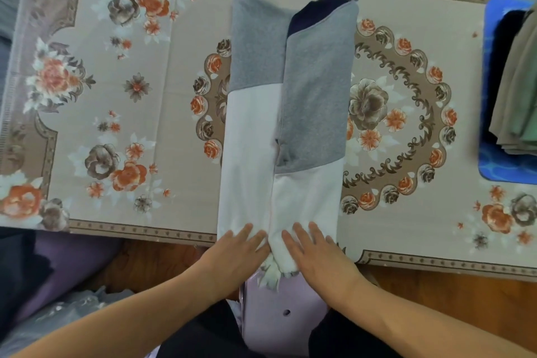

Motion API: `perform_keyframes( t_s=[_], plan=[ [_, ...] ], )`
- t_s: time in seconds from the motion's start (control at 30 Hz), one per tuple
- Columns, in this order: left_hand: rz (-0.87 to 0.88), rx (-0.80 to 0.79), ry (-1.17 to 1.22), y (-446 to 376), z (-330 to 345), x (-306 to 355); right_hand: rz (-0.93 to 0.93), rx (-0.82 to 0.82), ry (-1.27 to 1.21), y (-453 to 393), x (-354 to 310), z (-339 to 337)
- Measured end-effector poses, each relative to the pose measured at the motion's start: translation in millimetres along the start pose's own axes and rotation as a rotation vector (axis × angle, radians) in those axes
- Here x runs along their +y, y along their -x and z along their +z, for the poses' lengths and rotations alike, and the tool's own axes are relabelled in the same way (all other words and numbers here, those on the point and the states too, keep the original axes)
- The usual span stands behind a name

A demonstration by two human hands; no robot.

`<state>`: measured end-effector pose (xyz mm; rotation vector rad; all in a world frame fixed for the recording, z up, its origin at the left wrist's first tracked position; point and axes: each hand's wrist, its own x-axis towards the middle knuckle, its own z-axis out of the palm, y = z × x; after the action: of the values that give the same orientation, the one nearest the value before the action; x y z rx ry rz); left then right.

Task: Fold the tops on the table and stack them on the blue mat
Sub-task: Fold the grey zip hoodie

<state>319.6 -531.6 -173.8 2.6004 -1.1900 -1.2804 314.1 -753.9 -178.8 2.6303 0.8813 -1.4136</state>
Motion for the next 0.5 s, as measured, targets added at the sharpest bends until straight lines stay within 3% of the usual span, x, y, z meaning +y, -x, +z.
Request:
perform_keyframes(
  t_s=[0.1,0.23,0.37,0.5],
  plan=[
    [0.1,-0.101,0.19,6.7,-20.3,-2.6,-0.139,-0.15,-0.064,22.9,7.7,-19.8],
    [0.049,-0.182,0.576,10.7,-60.3,-25.0,-0.197,-0.215,-0.385,26.7,28.1,-70.0],
    [0.023,-0.003,0.685,-0.4,-141.6,-85.2,-0.161,-0.12,-0.502,7.8,72.0,-157.2],
    [-0.171,0.278,0.887,-25.1,-190.6,-148.6,-0.053,0.154,-0.372,-36.4,124.1,-217.7]
  ],
)
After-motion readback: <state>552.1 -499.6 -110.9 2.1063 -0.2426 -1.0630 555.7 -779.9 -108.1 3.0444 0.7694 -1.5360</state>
